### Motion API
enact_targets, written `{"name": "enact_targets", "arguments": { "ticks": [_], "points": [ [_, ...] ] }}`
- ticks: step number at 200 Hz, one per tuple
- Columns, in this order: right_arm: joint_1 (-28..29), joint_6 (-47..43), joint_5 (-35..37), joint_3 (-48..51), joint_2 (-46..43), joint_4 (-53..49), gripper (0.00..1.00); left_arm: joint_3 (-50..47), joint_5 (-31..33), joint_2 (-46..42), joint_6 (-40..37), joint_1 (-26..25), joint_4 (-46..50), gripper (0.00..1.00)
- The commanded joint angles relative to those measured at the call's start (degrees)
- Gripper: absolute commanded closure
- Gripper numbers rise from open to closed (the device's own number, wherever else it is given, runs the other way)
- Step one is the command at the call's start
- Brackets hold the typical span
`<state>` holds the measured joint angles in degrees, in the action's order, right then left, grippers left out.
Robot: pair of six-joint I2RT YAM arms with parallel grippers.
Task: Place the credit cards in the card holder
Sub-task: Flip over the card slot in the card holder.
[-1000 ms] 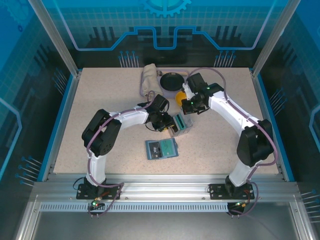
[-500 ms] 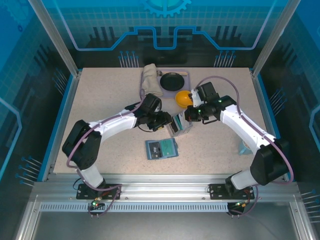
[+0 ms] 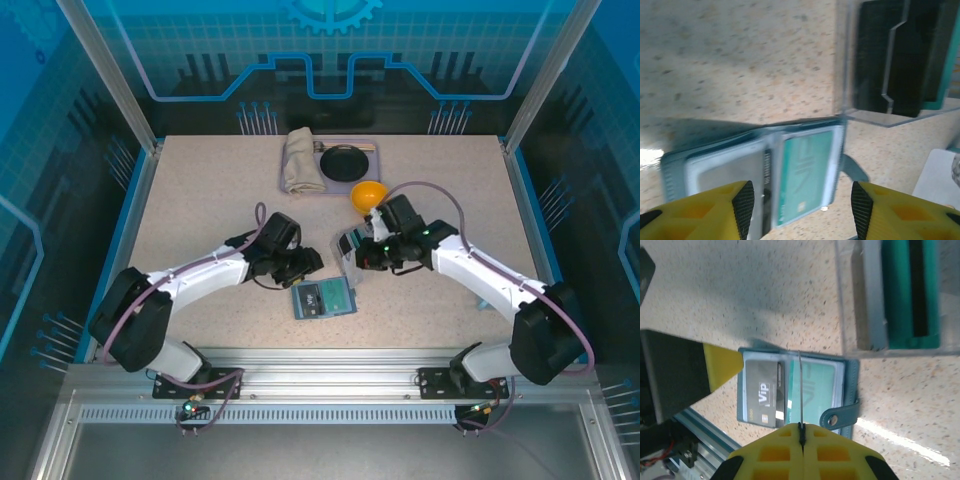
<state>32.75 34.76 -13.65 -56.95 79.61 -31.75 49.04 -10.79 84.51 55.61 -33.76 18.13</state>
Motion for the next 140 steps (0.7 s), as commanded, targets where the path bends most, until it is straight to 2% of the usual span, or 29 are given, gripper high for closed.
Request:
{"name": "enact_targets", "arguments": {
  "ticks": [1,27,70,140],
  "points": [
    [3.4,1.19,4.69,1.34,1.71,0.9,1.0,-2.45,2.86,-3.53,1.27,0.65,3.09,0.42],
    [5.51,1.42,7.02,2.82,3.39,1.45,1.0,-5.83,3.84,-5.73,2.03,0.71,4.12,0.41],
    [5.65,1.01,8.21,4.46,4.63,1.75,1.0,-8.56,3.51,-5.85,2.39,0.79,4.19,0.42],
    [5.66,1.69,5.7,5.92,7.85,5.03,1.0,-10.01,0.71,-2.1,2.22,0.77,1.07,0.53]
  ]
}}
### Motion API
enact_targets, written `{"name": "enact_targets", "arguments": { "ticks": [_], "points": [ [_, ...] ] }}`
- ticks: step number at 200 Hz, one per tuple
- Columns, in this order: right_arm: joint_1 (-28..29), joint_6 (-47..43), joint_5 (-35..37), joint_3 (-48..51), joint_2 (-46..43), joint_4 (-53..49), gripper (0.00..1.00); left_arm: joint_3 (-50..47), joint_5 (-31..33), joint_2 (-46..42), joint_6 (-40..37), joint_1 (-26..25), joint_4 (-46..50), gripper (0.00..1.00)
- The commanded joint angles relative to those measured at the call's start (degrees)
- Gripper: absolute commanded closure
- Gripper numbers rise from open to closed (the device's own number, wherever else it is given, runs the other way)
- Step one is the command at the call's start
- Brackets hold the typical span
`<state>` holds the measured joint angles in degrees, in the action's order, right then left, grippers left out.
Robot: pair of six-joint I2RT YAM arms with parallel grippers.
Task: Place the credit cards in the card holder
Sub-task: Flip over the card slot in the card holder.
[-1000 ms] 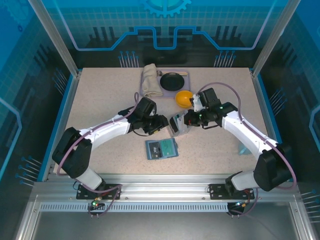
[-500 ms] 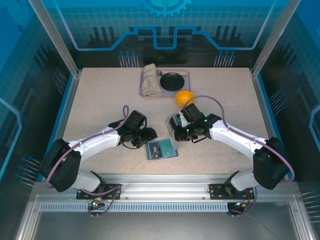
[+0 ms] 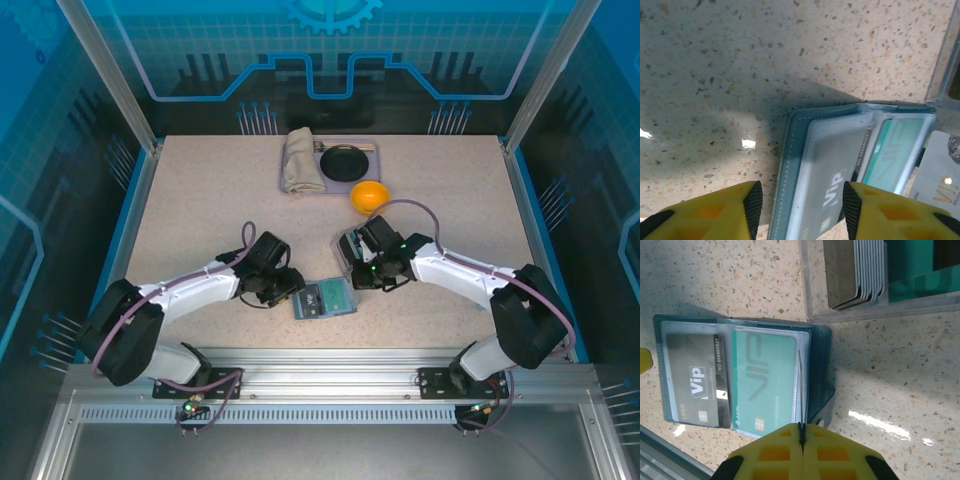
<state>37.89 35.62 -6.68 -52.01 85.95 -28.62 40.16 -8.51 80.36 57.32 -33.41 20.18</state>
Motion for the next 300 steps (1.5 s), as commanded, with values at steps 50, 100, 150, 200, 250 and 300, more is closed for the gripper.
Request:
{"name": "enact_targets", "arguments": {
  "ticks": [50,100,150,200,250,300],
  "points": [
    [0.65,1.3,-0.97,2.04,3.8,3.41,1.0,-2.28,-3.09,4.53,1.08,0.27,-4.31,0.63],
    [0.61,2.24,-3.12,3.43,3.33,5.85,1.0,-1.98,-3.69,7.26,0.69,-0.16,-5.69,0.78],
    [0.69,2.22,-4.59,1.92,-1.25,4.46,1.0,-1.51,-3.42,7.88,0.74,-0.68,-5.87,0.81],
    [2.2,2.59,-8.52,-2.37,-1.47,5.68,1.0,-0.55,-3.68,8.15,1.05,-1.47,-7.67,0.81],
    [3.68,3.41,-6.14,-4.01,1.15,4.63,1.0,1.54,-3.48,9.38,1.04,-2.49,-7.64,0.81],
    [3.43,2.56,-1.73,-5.38,1.1,0.26,1.0,1.14,-2.57,8.45,0.95,-2.46,-6.6,0.81]
  ]
}}
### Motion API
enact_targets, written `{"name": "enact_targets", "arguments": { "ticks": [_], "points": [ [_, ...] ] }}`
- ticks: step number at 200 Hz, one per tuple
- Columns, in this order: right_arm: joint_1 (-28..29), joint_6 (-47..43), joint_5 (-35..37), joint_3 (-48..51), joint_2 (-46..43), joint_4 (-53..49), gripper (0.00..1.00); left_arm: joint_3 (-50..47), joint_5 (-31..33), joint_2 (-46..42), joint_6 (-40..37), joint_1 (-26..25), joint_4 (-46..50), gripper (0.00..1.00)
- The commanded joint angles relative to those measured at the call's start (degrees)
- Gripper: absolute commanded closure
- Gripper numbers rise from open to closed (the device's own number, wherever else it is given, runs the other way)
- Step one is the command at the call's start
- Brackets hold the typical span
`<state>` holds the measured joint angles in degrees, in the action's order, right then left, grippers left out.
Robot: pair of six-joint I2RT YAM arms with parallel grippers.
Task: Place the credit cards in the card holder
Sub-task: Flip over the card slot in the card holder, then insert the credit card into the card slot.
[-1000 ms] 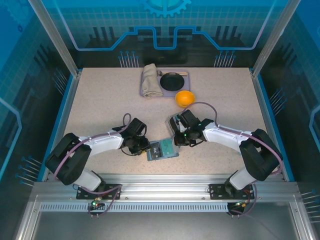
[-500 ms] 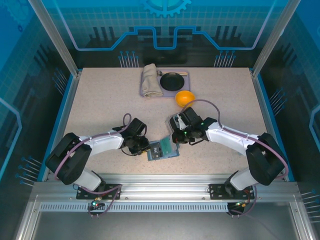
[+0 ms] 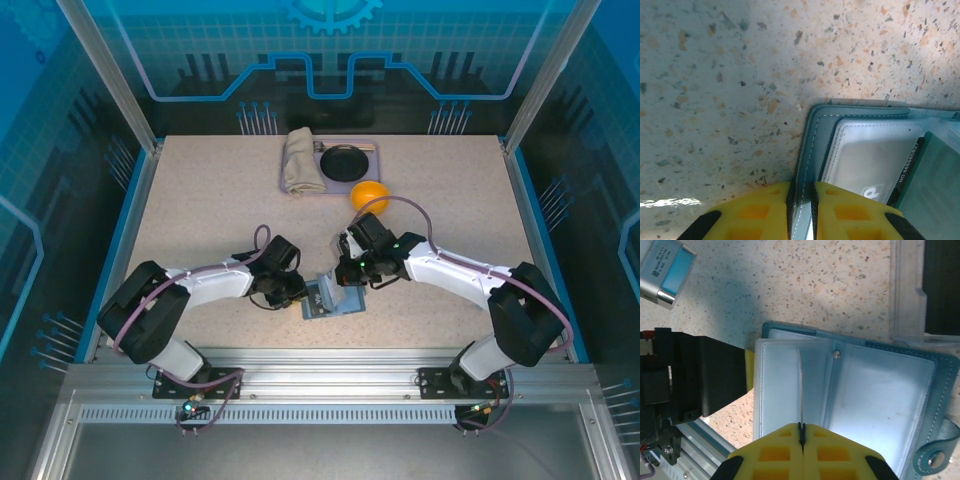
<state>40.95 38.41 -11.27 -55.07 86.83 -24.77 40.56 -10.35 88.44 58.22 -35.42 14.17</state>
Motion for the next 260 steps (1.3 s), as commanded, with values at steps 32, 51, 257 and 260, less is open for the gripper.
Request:
{"name": "enact_targets", "arguments": {
  "ticks": [32,51,257,260],
  "points": [
    [-0.27,-0.8,1.65,-1.88,0.1,-3.5,1.0,0.47,-0.38,-0.18,0.17,-0.51,-0.55,0.8],
    [-0.63,-1.08,4.65,-2.23,-0.24,-5.98,1.0,0.71,0.62,-0.91,0.12,-0.48,0.95,0.79],
    [-2.8,7.25,-5.72,16.97,-2.95,24.85,1.0,-0.38,-1.52,-0.22,-0.43,-0.59,-3.18,0.67],
    [-2.77,7.35,-5.72,17.17,-2.78,25.21,1.0,-0.31,-1.46,-0.08,-0.44,-0.58,-3.19,0.67]
  ]
}}
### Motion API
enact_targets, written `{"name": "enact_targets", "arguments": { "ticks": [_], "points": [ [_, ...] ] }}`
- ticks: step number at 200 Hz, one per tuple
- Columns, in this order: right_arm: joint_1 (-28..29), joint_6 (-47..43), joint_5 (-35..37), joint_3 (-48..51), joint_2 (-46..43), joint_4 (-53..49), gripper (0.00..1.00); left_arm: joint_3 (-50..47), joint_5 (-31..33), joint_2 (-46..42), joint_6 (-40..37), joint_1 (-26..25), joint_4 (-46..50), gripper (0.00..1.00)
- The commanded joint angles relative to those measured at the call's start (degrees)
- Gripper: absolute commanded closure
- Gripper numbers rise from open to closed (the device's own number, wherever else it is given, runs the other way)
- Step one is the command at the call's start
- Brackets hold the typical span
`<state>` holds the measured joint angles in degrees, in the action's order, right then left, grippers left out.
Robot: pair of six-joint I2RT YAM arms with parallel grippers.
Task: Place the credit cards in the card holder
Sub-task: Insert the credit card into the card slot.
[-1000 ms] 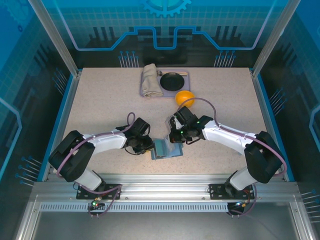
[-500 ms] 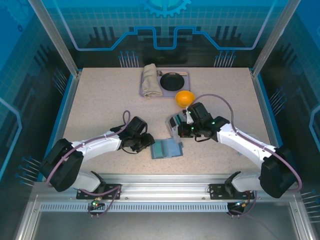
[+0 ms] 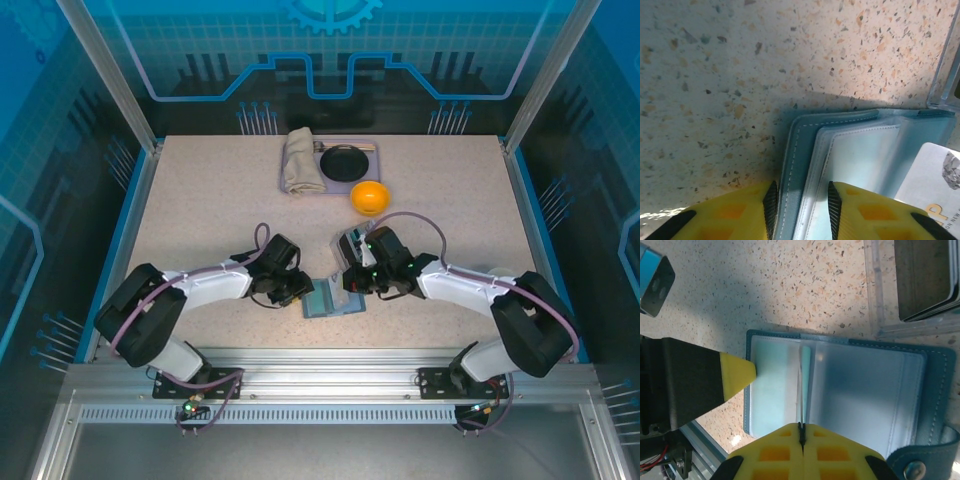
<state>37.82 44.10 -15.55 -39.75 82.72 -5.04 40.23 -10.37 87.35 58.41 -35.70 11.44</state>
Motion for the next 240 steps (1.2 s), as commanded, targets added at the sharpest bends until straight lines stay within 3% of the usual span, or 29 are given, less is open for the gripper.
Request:
{"name": "enact_targets", "arguments": {
  "ticks": [1,57,168,240],
  "points": [
    [0.34,1.73,-1.47,1.9,1.45,5.56,1.0,0.02,-1.47,1.04,-0.66,-0.27,-0.46,0.67],
    [0.58,4.96,-3.69,5.09,3.93,12.8,1.0,-0.16,-1.45,2.24,-0.48,-0.42,-0.19,0.74],
    [0.19,5.79,-4.74,4.55,6.03,11.58,1.0,-0.41,-0.7,2.31,-0.02,-0.6,0.07,0.75],
    [-0.7,5.81,2.36,5.98,1.79,7.11,1.0,-0.85,-0.37,1.77,0.61,-0.61,0.16,0.75]
  ]
}}
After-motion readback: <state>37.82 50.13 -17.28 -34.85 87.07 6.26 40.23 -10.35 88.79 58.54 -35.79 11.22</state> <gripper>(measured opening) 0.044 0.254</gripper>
